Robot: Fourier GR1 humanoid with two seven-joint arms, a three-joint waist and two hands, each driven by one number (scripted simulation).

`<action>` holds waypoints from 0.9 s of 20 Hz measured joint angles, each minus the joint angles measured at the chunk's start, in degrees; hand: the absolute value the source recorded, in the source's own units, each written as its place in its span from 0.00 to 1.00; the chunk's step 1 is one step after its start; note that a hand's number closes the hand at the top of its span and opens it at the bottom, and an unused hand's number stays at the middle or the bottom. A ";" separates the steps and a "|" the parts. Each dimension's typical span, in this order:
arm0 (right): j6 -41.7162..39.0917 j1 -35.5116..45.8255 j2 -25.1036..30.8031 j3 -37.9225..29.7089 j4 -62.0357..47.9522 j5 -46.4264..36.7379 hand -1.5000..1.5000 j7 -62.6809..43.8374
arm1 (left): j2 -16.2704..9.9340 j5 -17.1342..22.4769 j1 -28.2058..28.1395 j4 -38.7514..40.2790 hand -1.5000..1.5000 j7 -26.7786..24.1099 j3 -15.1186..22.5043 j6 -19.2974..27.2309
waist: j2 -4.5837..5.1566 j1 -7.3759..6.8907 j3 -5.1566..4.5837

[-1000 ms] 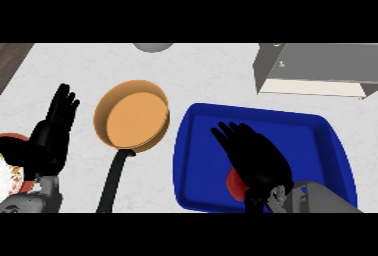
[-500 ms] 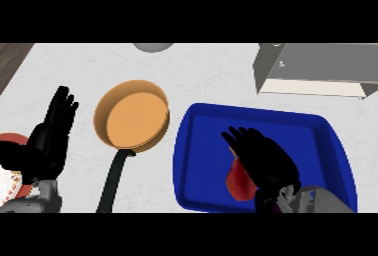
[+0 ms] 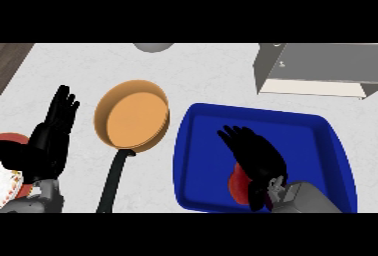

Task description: Pick the pear from the tray and place it in the tiered shelf

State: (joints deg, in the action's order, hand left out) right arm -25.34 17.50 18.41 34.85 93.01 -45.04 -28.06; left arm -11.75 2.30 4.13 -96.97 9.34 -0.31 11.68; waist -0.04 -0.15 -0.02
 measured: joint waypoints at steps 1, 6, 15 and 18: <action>-0.26 0.32 -0.69 -0.69 -1.10 -0.62 0.00 0.97 | 0.32 -0.25 0.43 0.46 0.50 -0.05 -0.13 -0.03 | -0.02 0.01 -0.03; -1.15 -0.23 -3.53 -2.18 -3.77 -3.49 0.00 3.21 | 0.11 0.22 0.48 1.14 0.50 -0.75 -2.03 -1.96 | -0.23 0.05 -0.21; -0.82 -0.68 -3.77 -0.67 -5.52 -9.76 1.00 8.93 | 1.21 -1.11 0.52 0.88 0.50 -0.27 -2.31 -2.27 | -0.61 0.06 -0.55; 1.51 -0.73 -3.94 -0.14 -6.15 -12.18 1.00 11.25 | 1.43 -1.07 -0.62 -0.52 0.50 -0.04 -2.25 -2.70 | -0.77 0.06 -0.70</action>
State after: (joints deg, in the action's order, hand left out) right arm -23.83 16.77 14.47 34.71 86.87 -57.22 -16.82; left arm -10.32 1.23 3.51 -97.49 9.30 -2.55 8.97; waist -0.81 -0.09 -0.72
